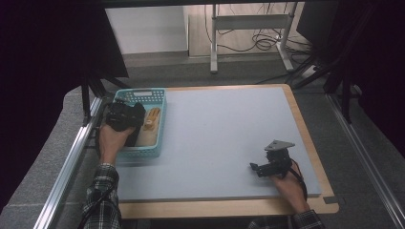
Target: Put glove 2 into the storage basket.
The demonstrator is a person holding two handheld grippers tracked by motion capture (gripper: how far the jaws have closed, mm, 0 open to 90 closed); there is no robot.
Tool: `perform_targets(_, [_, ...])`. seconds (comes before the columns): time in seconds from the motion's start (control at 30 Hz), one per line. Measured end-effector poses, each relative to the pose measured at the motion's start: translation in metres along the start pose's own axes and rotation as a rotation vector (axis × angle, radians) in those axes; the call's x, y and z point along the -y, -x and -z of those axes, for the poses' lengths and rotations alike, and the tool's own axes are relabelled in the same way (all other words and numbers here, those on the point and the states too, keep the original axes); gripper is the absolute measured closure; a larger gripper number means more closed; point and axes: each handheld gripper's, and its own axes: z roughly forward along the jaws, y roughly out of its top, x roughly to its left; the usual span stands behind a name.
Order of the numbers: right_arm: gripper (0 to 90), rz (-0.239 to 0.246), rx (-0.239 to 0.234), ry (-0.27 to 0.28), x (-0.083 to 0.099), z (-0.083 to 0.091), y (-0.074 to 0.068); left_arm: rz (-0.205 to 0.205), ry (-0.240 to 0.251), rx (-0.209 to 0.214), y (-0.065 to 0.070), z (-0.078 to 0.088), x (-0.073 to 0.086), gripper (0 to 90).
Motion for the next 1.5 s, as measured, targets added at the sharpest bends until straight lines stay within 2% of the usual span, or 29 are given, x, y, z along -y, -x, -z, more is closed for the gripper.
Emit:
perform_targets(0.2, [2.3,0.000,0.000,0.000,0.000,0.000,0.000,-0.010,0.008,0.018,0.001,0.004,0.003,13.7])
perform_targets(0.5, [2.3,0.000,0.000,0.000,0.000,0.000,0.000,-0.007,0.048,0.055,0.003,0.014,0.006,9.5])
perform_targets(0.63, [2.3,0.000,0.000,0.000,0.000,0.000,0.000,-0.002,0.073,0.086,0.004,0.020,0.007,8.1])
perform_targets(1.13, [2.3,0.001,0.001,-0.001,0.000,0.000,0.000,-0.053,0.134,0.140,0.020,0.041,0.011,6.0])
perform_targets(1.5, [2.3,0.001,0.001,-0.001,0.000,0.000,0.000,-0.096,0.165,0.142,0.029,0.050,0.016,3.0])
